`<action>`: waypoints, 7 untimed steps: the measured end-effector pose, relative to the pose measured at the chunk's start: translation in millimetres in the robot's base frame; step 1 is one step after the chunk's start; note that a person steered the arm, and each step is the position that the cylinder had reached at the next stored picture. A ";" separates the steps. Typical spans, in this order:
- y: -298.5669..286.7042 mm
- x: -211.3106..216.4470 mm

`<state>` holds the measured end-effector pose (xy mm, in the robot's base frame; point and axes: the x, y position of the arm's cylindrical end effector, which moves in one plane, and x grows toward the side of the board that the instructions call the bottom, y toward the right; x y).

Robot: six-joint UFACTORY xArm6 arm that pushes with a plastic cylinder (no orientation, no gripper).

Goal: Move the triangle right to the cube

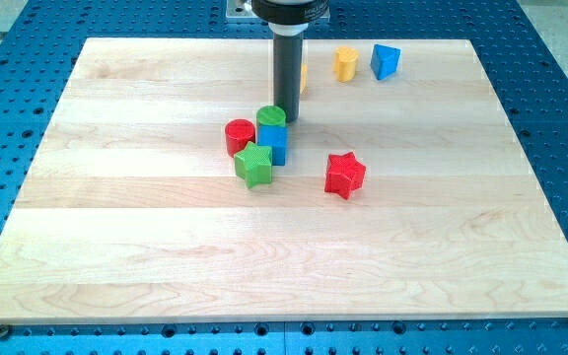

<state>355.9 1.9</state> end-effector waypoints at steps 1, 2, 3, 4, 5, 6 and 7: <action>2.8 -5.8; 80.5 -52.9; 148.1 -73.8; 109.8 -101.3; 181.6 -88.3; 253.4 -113.2; 212.6 -147.6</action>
<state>208.3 214.5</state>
